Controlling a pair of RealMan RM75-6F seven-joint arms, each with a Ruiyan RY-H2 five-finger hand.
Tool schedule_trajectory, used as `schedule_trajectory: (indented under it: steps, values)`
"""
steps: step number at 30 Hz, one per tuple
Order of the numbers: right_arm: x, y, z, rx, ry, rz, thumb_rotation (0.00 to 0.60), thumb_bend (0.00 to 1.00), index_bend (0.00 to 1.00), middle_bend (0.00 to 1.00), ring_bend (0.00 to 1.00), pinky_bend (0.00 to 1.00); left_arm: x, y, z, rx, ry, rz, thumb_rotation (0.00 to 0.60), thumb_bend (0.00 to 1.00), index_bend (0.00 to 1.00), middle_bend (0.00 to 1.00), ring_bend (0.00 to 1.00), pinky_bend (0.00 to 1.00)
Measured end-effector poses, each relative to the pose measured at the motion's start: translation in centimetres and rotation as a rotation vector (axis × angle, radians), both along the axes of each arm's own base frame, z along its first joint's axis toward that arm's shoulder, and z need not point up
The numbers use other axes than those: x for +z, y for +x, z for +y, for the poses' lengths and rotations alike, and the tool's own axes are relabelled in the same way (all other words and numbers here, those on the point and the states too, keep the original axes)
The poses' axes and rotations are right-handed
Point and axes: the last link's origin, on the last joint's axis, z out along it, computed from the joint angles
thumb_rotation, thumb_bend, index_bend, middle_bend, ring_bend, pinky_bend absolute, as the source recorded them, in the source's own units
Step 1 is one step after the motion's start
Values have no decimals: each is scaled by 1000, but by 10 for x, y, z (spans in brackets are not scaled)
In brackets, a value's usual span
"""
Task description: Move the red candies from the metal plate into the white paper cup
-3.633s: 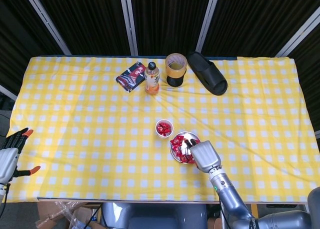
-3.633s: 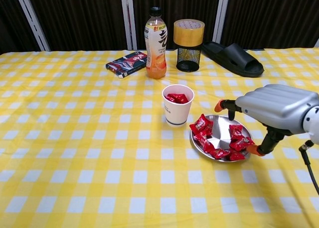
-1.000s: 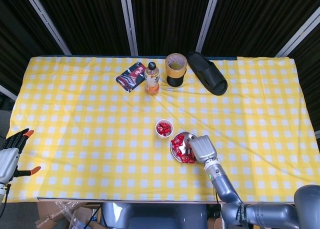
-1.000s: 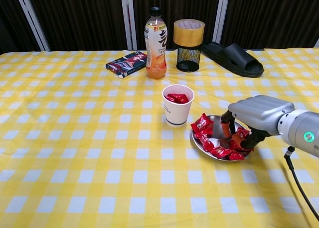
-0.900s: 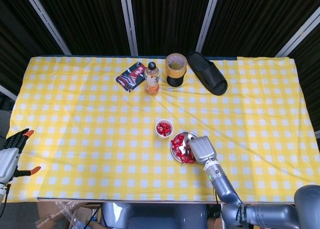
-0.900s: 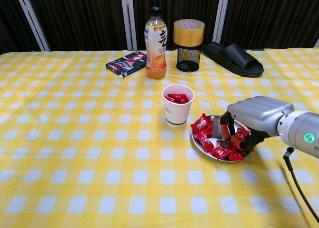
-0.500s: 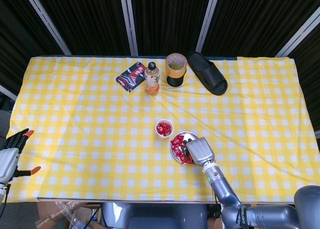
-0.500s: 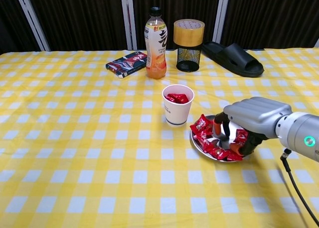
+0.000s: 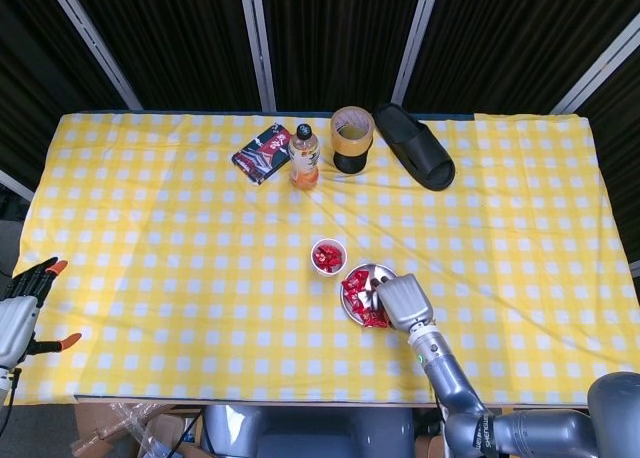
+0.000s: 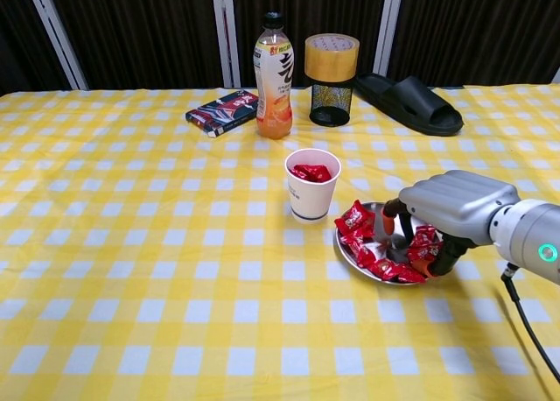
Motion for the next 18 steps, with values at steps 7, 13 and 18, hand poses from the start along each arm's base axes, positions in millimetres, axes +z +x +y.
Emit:
schedule_trajectory:
  steps: [7,13,18]
  values:
    - [-1,-6,0,-10,4,19,600,427,457,501,880,987,0,0,0,-1,-3,-2,600,61,0,0,0,0]
    - [-2,-6,2,-7,10,28,600,527,520,556,880,987,0,1,-1,-2,-4,-3,600,61,0,0,0,0]
    - [-3,-6,4,0,14,24,600,622,538,575,880,987,0,1,-1,-3,-5,-6,600,61,0,0,0,0]
